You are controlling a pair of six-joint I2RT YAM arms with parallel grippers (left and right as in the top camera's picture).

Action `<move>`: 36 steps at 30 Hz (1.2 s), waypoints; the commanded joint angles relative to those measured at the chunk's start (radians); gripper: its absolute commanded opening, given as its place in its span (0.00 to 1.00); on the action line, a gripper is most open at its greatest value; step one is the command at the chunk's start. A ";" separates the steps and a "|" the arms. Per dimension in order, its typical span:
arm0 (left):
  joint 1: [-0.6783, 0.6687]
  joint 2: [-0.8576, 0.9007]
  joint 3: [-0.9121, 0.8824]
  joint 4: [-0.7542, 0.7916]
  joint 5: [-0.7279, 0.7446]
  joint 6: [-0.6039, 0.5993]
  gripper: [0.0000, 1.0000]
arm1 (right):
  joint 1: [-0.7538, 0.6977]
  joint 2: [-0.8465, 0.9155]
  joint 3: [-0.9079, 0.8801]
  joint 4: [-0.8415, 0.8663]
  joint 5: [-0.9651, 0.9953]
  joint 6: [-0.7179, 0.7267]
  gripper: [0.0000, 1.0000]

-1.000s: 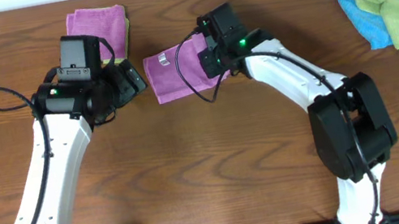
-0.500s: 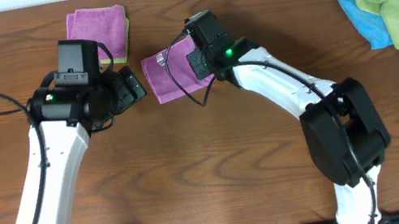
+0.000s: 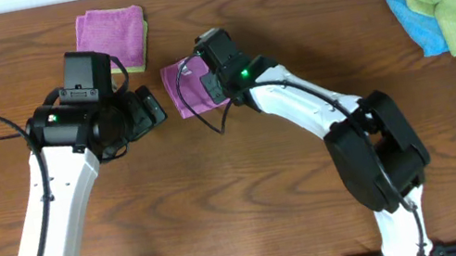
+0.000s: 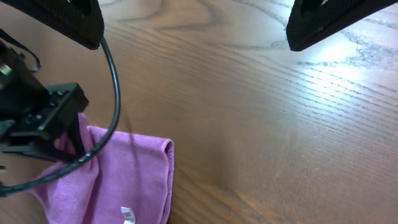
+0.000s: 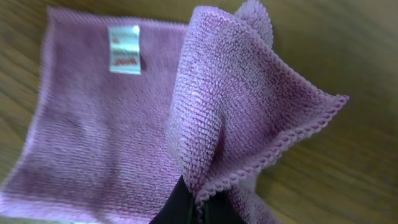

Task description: Fold the cloth

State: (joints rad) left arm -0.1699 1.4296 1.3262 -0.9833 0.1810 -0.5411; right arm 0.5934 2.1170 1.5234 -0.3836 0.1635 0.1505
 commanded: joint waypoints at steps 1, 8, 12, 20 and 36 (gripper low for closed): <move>0.007 -0.007 0.005 -0.008 0.004 0.023 0.95 | 0.011 0.023 0.017 0.006 0.019 0.014 0.03; 0.007 -0.007 0.005 -0.008 0.004 0.022 0.95 | 0.045 0.023 0.017 0.044 0.014 0.014 0.03; 0.007 -0.007 0.005 -0.009 0.004 0.022 0.95 | 0.077 0.023 0.017 0.047 0.015 0.013 0.08; 0.007 -0.007 0.005 -0.019 0.003 0.040 0.95 | 0.142 0.023 0.017 0.087 0.012 0.013 0.99; 0.007 -0.007 0.005 -0.037 0.033 0.040 0.95 | 0.110 -0.100 0.023 0.036 0.222 0.055 0.99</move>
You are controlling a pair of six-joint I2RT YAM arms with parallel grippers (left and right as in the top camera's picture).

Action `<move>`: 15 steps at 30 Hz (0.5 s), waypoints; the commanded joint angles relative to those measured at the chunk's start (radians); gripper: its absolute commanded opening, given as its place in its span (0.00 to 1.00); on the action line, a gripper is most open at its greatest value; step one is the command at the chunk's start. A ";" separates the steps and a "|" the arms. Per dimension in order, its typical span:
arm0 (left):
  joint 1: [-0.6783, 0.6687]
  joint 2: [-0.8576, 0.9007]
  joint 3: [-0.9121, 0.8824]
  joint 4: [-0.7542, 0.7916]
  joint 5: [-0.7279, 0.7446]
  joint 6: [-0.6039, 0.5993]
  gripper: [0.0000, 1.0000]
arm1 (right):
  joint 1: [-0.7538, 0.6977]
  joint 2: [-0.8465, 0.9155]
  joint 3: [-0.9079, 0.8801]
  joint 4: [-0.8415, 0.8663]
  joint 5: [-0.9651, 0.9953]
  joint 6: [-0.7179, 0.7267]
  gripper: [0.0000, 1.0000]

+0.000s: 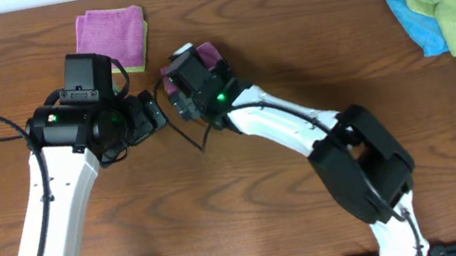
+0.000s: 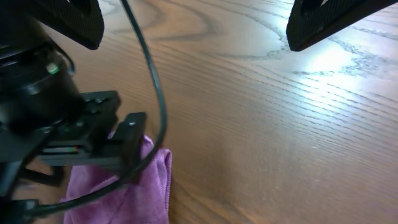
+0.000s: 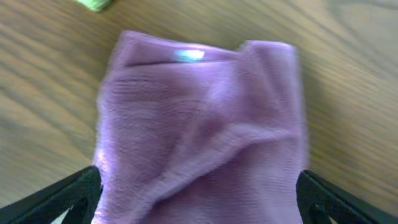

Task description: Fold the cloth

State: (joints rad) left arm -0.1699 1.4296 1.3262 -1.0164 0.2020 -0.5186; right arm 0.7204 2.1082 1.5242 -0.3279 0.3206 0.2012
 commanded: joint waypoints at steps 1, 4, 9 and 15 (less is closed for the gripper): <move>0.007 -0.007 0.005 -0.002 0.012 0.018 0.95 | -0.021 -0.107 0.023 -0.032 0.059 0.004 0.99; 0.007 -0.007 0.005 0.006 0.013 0.018 0.95 | -0.044 -0.121 0.023 -0.041 0.011 0.008 0.99; 0.007 -0.007 0.005 0.008 0.013 0.018 0.95 | -0.152 -0.042 0.023 -0.014 -0.290 0.127 0.99; 0.006 -0.007 0.005 0.015 0.026 0.014 0.95 | -0.260 0.020 0.023 0.048 -0.586 0.328 0.99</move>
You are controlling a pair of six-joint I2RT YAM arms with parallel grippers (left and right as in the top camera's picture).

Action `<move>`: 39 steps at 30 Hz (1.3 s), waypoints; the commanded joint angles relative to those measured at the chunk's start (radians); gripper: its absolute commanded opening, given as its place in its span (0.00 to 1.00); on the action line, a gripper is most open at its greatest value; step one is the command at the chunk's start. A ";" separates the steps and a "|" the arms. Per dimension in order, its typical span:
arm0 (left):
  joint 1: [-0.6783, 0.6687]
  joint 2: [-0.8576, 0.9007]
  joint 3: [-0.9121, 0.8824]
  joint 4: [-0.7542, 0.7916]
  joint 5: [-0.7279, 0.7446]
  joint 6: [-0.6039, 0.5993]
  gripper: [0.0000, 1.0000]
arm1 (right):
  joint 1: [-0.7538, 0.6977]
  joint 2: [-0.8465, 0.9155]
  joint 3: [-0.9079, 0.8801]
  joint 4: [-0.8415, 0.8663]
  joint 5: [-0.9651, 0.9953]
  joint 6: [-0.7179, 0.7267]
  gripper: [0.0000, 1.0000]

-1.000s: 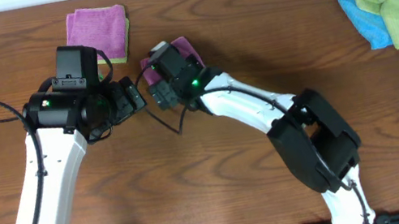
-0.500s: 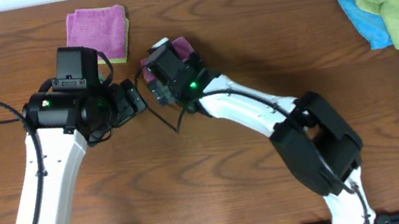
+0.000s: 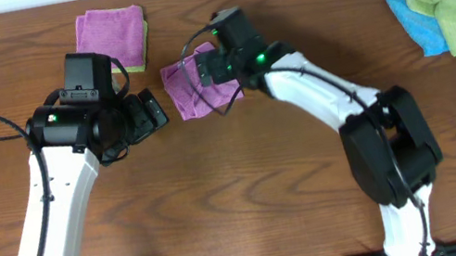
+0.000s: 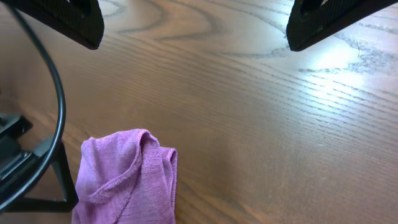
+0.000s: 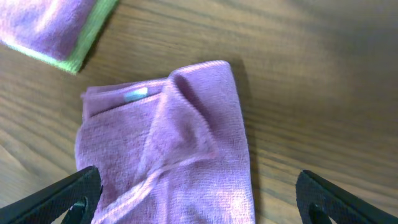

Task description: Fold the cloth

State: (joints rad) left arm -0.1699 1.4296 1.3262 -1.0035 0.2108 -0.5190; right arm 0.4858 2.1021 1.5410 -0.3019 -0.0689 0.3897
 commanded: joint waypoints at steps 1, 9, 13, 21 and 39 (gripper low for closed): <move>0.006 -0.007 0.005 0.008 0.024 0.014 0.95 | -0.038 0.029 0.006 0.036 -0.244 0.182 0.99; 0.006 -0.007 0.005 0.027 0.026 0.010 0.95 | -0.041 0.043 0.005 0.054 -0.428 0.579 0.98; 0.006 -0.007 0.005 0.025 0.027 0.010 0.95 | -0.032 0.043 0.005 0.063 -0.351 0.583 0.71; 0.006 -0.007 0.005 0.024 0.027 0.011 0.95 | -0.031 0.046 0.005 0.067 -0.241 0.609 0.59; 0.006 -0.007 0.005 0.024 0.027 0.011 0.95 | -0.028 0.122 0.005 0.129 -0.166 0.765 0.06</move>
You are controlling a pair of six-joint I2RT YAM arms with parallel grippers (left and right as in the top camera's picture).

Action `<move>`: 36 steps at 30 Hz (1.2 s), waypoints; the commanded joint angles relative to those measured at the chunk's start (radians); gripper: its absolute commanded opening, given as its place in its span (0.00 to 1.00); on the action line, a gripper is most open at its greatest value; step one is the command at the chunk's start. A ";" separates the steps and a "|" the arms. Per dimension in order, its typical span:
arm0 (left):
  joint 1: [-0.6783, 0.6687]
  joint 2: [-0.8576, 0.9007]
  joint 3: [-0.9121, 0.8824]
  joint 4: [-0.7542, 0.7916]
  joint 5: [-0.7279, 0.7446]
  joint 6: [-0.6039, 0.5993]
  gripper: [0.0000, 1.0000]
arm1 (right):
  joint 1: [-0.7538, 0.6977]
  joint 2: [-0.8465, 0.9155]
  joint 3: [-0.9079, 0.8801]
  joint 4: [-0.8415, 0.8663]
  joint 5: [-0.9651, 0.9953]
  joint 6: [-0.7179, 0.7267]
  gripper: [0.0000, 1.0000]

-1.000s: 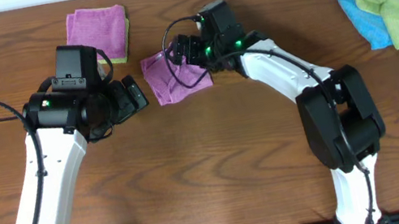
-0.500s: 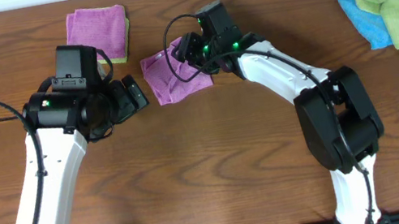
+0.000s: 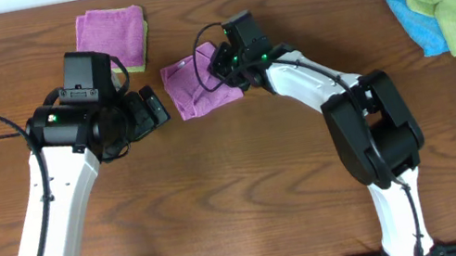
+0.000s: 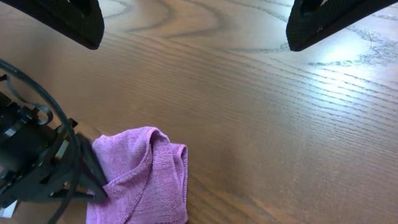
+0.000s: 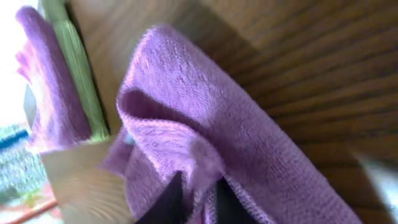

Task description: Fold the cloth

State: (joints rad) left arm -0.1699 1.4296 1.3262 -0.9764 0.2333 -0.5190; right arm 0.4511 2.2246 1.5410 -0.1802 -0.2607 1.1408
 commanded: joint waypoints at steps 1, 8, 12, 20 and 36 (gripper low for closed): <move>0.006 -0.007 0.005 -0.003 0.005 0.010 0.95 | 0.006 -0.001 0.005 0.015 0.026 0.014 0.06; 0.006 -0.007 0.005 -0.003 0.005 0.010 0.95 | 0.033 -0.001 0.006 0.149 -0.012 -0.060 0.01; 0.006 -0.007 0.005 -0.003 0.005 0.010 0.95 | 0.058 -0.001 0.006 0.162 -0.069 -0.066 0.08; 0.006 -0.007 0.005 -0.003 0.005 0.011 0.95 | 0.119 -0.001 0.005 0.168 -0.124 -0.080 0.79; 0.006 -0.007 0.005 -0.001 0.023 0.011 0.95 | 0.035 -0.009 0.088 0.096 -0.187 -0.318 0.99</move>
State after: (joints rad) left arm -0.1699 1.4296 1.3262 -0.9764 0.2424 -0.5190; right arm 0.5117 2.2246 1.5650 -0.0685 -0.3973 0.9081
